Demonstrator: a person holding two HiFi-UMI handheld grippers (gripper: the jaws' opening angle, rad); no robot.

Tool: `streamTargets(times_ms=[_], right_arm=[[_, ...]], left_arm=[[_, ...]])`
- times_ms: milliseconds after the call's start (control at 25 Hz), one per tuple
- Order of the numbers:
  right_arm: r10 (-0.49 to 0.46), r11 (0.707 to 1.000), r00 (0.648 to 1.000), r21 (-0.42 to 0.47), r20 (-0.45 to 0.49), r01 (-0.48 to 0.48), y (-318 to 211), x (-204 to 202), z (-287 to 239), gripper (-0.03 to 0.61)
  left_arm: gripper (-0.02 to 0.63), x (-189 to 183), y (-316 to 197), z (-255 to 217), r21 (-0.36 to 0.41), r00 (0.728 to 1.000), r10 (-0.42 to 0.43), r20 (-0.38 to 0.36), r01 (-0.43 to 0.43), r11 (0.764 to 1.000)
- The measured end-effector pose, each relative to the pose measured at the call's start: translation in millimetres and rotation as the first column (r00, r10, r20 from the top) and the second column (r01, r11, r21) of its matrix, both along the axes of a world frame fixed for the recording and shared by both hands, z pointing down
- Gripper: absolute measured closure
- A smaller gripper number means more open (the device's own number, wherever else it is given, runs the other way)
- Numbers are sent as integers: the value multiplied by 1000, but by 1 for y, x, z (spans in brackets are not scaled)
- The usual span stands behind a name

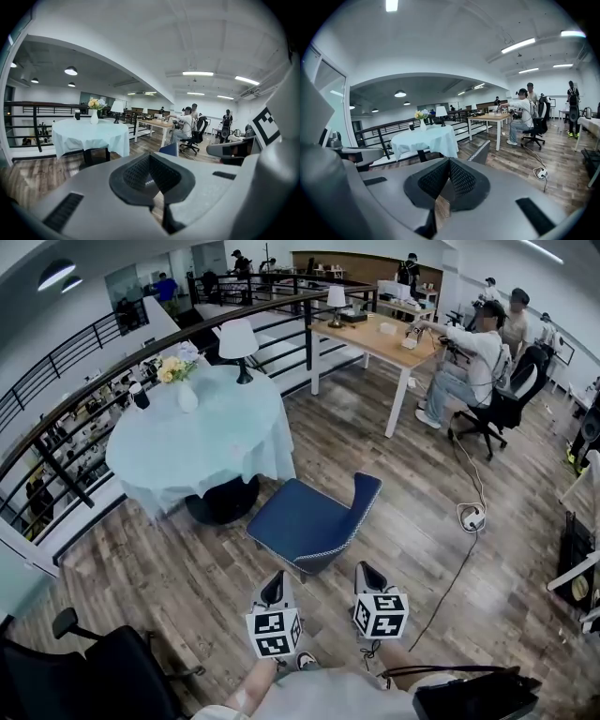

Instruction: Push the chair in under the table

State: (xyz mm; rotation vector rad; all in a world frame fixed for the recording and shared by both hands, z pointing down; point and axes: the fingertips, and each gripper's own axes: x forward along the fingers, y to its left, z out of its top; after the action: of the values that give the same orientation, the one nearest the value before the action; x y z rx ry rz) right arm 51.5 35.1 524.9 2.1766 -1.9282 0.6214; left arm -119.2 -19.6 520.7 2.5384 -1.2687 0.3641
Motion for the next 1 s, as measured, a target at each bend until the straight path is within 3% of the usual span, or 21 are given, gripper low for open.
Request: streamTargets(times_ms=[320,1000], right_arm=[[31,998,999,-63,-14,-31,-8,6,18,561],[-21,999,1000,-36,-11,20,-76,24,11,561]], left_arm=[[611,2,-17,16,-44,1000,18,-18,-19,999],[611,15,-69,17,-41,999,-43,-14,42,998]])
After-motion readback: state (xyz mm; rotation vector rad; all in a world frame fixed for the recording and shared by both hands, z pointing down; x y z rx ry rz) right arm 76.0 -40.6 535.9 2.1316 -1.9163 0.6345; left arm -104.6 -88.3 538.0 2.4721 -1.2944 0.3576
